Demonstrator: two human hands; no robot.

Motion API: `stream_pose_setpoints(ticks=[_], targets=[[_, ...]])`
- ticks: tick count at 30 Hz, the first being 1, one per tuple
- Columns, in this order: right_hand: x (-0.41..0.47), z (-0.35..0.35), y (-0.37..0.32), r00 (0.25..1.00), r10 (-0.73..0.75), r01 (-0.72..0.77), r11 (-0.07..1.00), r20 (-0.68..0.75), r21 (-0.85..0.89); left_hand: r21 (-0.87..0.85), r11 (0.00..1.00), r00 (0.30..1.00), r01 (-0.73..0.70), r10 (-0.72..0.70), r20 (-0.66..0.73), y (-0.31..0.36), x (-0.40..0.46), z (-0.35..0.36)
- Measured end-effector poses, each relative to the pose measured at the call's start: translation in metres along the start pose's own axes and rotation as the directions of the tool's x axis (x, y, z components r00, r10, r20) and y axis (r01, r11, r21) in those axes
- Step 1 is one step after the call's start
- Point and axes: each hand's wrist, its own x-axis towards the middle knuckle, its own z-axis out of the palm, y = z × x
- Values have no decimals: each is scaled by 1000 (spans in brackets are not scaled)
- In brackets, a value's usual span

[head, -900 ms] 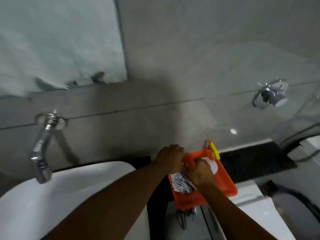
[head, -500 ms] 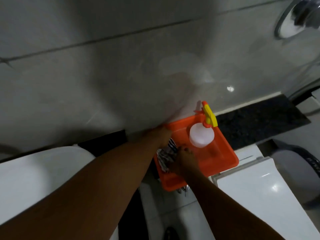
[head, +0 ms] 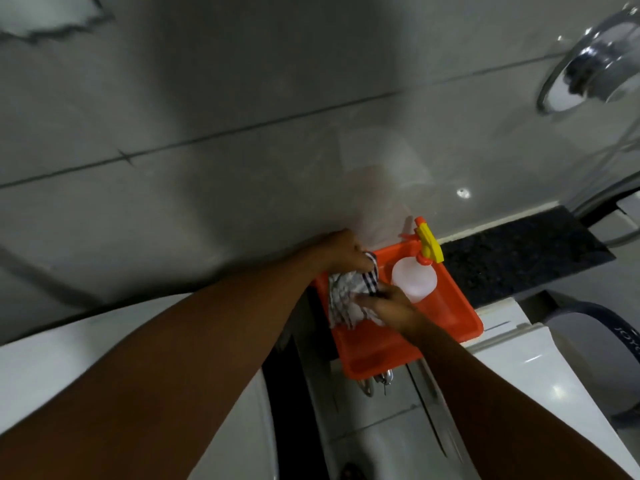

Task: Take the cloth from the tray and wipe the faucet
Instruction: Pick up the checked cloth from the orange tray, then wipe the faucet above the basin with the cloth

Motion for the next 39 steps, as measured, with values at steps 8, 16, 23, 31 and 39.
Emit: stream_pose_setpoints(ticks=[8,16,23,31,39], targets=[[-70,12,-98,993,-106,87,958,55,273,-177,984,974,-17,-24,-227,10,-112,-106],[-140,94,-214,920,-206,81,932,334,353,-162,987,929,-19,-42,-368,-31,-289,-212],[-167,219,-312,918,-295,238,945,266,225,-329,944,815,7,-196,-545,-113,-418,-278],[-164,287,-332,917,-376,389,917,-132,94,-453,886,690,102,-391,-610,-165,-424,-257],[-151,257,-306,461,-864,715,496,-201,-492,256,806,459,533,-22,-888,-103,-402,-222]])
